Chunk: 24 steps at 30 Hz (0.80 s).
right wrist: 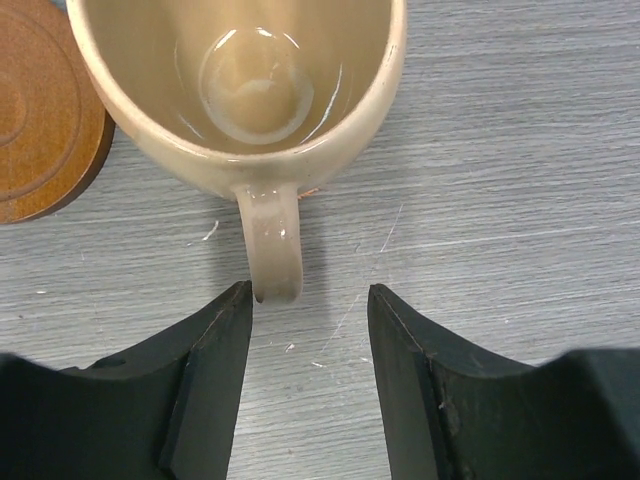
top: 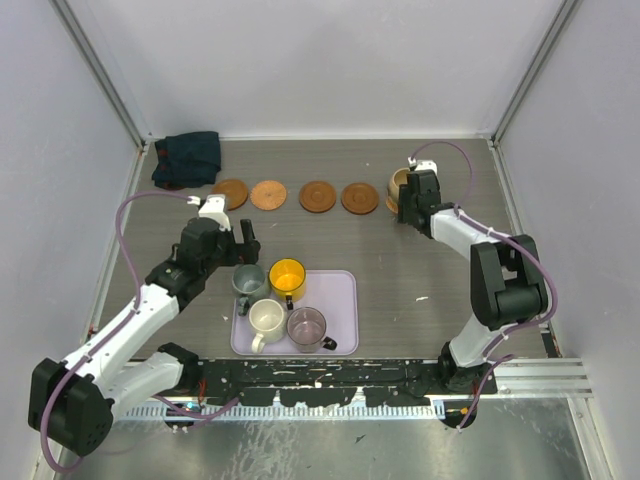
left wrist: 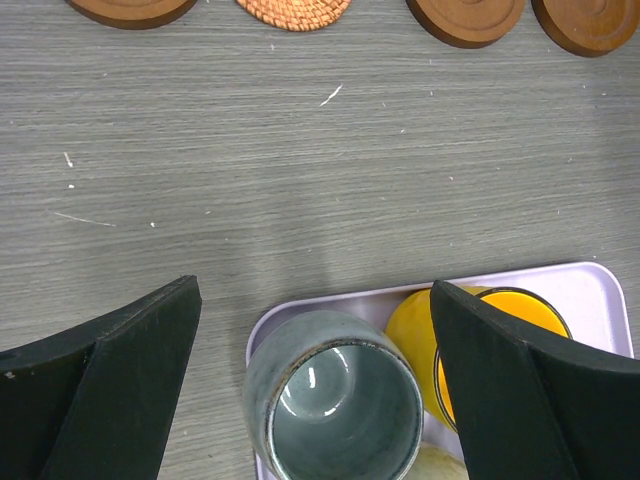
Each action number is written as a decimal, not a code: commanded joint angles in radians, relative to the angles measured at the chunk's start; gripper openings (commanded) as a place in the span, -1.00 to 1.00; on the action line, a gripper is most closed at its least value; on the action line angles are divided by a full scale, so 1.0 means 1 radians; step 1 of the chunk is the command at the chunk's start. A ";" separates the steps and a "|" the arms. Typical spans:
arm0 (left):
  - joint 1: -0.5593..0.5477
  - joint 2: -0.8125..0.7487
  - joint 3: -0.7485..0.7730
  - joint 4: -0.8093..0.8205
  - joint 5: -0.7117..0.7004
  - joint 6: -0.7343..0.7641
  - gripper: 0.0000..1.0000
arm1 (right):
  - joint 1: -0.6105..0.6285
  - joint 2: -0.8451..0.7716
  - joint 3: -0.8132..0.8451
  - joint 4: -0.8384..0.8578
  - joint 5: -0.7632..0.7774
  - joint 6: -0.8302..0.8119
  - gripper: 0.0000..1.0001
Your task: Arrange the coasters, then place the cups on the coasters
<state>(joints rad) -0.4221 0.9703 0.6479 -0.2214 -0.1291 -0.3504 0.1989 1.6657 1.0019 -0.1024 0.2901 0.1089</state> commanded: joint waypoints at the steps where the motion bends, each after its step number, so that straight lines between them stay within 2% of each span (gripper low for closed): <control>1: 0.004 -0.028 -0.004 0.032 0.009 0.006 0.98 | -0.005 -0.064 -0.001 0.028 -0.040 0.022 0.09; 6: 0.005 -0.035 -0.005 0.026 0.008 0.005 0.98 | 0.000 -0.124 -0.016 -0.011 -0.176 0.043 0.13; 10: 0.005 -0.049 -0.004 0.018 0.000 0.006 0.99 | 0.041 -0.237 -0.031 -0.100 -0.234 0.057 0.15; 14: 0.004 -0.043 0.003 0.009 0.005 0.008 0.99 | 0.143 -0.324 -0.025 -0.212 -0.242 0.059 0.20; 19: 0.005 -0.027 0.015 -0.002 0.036 0.006 1.00 | 0.278 -0.357 0.001 -0.346 -0.292 0.057 0.24; 24: 0.003 -0.025 0.018 -0.020 0.063 0.001 0.99 | 0.384 -0.383 0.016 -0.394 -0.368 0.100 0.26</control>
<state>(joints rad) -0.4221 0.9470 0.6437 -0.2447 -0.1005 -0.3508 0.5259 1.3270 0.9730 -0.4274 0.0124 0.1642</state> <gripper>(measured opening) 0.998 0.626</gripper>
